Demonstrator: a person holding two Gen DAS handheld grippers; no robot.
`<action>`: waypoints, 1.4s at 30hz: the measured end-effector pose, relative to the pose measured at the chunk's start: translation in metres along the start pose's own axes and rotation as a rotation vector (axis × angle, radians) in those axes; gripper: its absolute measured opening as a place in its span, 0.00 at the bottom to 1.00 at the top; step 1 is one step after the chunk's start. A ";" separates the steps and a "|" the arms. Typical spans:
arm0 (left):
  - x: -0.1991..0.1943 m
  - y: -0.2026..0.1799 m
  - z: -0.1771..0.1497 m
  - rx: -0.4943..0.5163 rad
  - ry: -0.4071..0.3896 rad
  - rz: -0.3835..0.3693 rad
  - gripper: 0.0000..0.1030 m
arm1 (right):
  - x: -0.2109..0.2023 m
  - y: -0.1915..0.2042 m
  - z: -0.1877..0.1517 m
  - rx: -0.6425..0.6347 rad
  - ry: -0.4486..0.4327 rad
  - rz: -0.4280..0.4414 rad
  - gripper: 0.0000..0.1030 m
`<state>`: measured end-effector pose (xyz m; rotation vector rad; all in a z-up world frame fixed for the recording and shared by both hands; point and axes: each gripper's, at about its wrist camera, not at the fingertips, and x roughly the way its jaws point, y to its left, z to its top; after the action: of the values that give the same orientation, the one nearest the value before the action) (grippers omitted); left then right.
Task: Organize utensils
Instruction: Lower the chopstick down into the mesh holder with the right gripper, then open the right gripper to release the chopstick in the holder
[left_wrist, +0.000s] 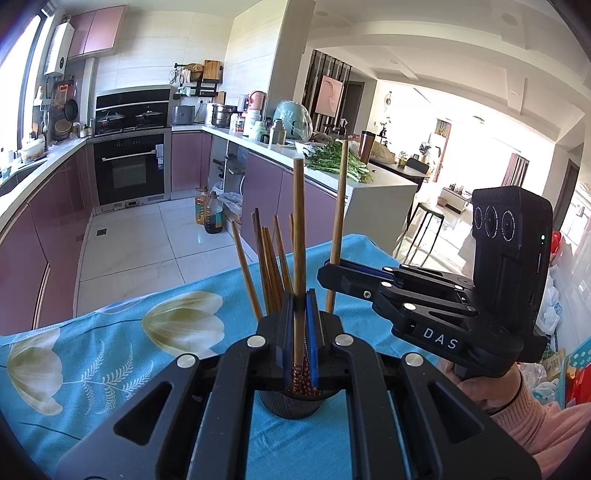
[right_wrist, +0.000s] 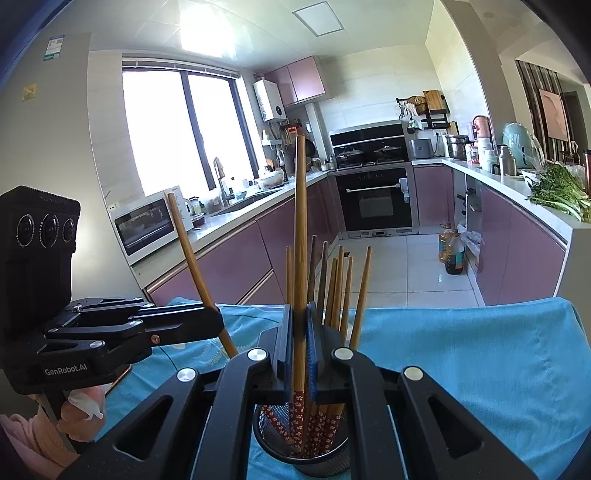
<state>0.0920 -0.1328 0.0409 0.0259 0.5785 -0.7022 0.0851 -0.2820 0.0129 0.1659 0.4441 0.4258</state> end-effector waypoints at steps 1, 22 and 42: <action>0.001 0.000 0.001 0.000 0.004 0.000 0.07 | 0.001 0.000 -0.001 0.001 0.002 -0.002 0.06; 0.020 -0.007 -0.006 0.022 0.088 -0.016 0.07 | 0.022 -0.007 -0.018 0.020 0.076 -0.004 0.06; 0.049 0.008 -0.002 -0.021 0.125 0.017 0.08 | 0.036 -0.021 -0.031 0.040 0.144 -0.003 0.06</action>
<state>0.1259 -0.1561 0.0124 0.0548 0.7045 -0.6814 0.1084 -0.2835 -0.0336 0.1739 0.5946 0.4272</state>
